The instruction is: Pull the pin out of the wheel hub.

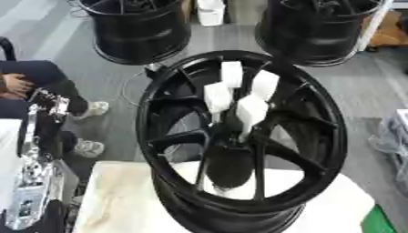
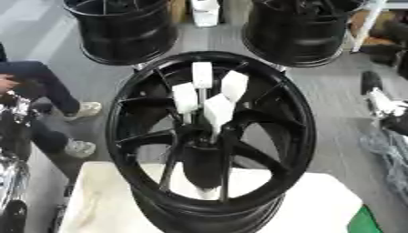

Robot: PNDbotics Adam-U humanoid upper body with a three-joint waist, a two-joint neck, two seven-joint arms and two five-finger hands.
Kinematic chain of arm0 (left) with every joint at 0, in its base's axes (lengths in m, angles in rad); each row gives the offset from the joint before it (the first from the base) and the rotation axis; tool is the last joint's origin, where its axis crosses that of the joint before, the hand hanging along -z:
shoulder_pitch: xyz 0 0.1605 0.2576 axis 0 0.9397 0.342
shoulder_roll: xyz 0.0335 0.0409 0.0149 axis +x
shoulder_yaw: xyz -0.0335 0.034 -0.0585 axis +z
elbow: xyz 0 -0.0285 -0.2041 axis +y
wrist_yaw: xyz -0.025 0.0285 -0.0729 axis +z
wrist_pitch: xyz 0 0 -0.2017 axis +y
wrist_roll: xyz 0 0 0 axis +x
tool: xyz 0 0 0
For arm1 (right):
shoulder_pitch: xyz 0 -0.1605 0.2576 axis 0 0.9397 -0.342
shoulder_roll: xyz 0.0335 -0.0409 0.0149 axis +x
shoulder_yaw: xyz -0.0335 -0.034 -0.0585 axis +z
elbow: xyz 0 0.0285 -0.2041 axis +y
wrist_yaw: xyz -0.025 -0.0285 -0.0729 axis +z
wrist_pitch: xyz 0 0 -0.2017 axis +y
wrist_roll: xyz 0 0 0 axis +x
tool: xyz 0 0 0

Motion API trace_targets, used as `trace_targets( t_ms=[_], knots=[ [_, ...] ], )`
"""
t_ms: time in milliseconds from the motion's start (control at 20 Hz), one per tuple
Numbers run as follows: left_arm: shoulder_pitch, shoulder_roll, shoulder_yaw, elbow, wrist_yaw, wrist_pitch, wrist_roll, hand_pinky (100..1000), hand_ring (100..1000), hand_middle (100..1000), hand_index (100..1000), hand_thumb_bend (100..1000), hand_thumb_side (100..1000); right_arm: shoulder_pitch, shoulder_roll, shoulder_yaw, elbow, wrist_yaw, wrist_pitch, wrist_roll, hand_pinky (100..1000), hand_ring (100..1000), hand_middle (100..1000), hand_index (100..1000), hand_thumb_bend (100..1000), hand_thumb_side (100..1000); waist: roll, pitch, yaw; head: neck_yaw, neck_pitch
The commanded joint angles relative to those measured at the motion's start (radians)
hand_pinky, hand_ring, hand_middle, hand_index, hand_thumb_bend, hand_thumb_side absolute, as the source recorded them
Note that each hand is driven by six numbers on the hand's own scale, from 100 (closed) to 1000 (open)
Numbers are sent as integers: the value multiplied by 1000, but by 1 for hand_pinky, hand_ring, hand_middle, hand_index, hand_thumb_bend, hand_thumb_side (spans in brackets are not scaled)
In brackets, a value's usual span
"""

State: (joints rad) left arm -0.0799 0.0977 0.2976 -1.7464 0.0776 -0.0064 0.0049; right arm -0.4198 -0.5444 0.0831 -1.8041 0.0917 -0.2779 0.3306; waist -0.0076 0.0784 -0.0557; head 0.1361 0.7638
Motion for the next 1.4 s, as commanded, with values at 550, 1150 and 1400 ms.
trace_targets(
  t_ms=[550, 1150, 1400],
  knots=[
    [-10, 24, -15, -11, -1, -1, -20, 716, 808, 694, 750, 661, 579, -329, -100, 334, 283, 71, -147, 210, 897, 948, 986, 1000, 100, 520, -3, -6, 13, -42, 0],
    [-14, 16, -3, -13, 0, -4, -8, 716, 811, 695, 750, 660, 579, -543, 110, 328, 654, 63, -153, 576, 896, 943, 977, 1000, 100, 637, 15, 6, -4, -14, -6],
    [-15, 15, -4, -12, 1, -4, -9, 716, 813, 695, 750, 660, 580, -554, 133, 305, 694, 86, -171, 576, 893, 932, 966, 1000, 100, 625, 14, 8, -1, -18, -5]
  ],
)
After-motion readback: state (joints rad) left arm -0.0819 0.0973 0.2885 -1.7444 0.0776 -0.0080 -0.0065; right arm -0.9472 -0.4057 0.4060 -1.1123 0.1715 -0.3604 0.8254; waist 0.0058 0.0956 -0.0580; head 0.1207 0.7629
